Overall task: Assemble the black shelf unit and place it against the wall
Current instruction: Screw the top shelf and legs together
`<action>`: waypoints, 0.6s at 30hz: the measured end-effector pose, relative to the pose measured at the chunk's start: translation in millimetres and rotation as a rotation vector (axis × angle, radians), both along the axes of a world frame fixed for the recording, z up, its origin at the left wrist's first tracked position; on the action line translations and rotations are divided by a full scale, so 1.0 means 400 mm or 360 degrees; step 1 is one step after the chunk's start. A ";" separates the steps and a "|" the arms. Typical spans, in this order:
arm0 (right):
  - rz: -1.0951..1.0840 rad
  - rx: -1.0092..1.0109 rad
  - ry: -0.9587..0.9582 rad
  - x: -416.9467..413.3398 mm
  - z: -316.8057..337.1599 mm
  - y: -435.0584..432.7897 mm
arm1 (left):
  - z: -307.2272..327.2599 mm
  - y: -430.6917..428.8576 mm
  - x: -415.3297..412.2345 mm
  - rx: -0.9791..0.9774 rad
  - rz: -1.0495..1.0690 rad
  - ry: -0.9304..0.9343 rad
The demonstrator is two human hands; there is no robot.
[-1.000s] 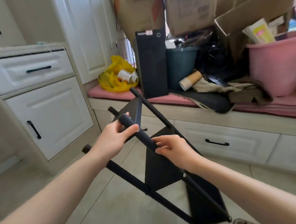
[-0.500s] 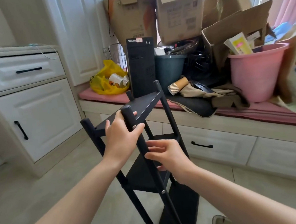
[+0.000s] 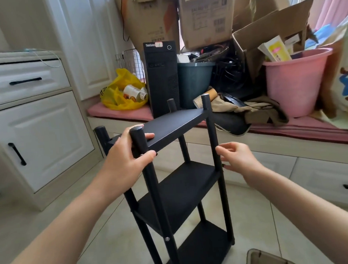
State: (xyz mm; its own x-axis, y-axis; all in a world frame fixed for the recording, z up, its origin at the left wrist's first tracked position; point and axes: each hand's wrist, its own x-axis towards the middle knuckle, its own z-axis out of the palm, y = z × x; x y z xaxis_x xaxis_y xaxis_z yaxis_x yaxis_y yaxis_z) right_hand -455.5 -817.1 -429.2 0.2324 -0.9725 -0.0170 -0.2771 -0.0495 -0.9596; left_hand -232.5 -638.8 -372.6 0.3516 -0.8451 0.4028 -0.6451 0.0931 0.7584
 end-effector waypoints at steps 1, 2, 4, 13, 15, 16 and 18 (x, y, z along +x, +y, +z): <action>-0.0046 0.0000 0.0024 -0.007 -0.005 -0.011 | -0.001 0.007 0.011 0.0018 -0.0004 -0.0075; -0.0086 -0.0007 0.0051 -0.013 -0.009 -0.020 | -0.001 0.014 0.022 0.0034 -0.0005 -0.0151; -0.0140 -0.0030 0.0090 -0.021 -0.011 -0.034 | -0.001 0.029 0.044 0.0065 -0.0020 -0.0241; 0.0063 -0.0193 0.0069 -0.004 0.002 -0.039 | -0.018 0.079 0.124 0.0089 0.0049 -0.0352; 0.0077 -0.0146 0.0005 0.002 0.003 -0.026 | -0.029 0.079 0.139 0.0036 0.0114 -0.0313; 0.0078 -0.0135 -0.0009 0.004 0.003 -0.020 | -0.035 0.076 0.147 0.0023 0.0146 -0.0311; 0.0080 -0.0129 -0.0021 0.004 0.002 -0.009 | -0.046 0.069 0.157 -0.0008 0.0206 -0.0315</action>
State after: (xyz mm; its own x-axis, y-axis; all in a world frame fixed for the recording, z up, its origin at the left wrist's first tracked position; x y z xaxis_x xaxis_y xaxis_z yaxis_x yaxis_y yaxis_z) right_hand -454.1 -820.7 -428.5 0.2806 -0.9576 0.0649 -0.2596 -0.1408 -0.9554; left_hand -169.6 -611.2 -391.0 0.3707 -0.7959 0.4787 -0.7879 0.0034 0.6157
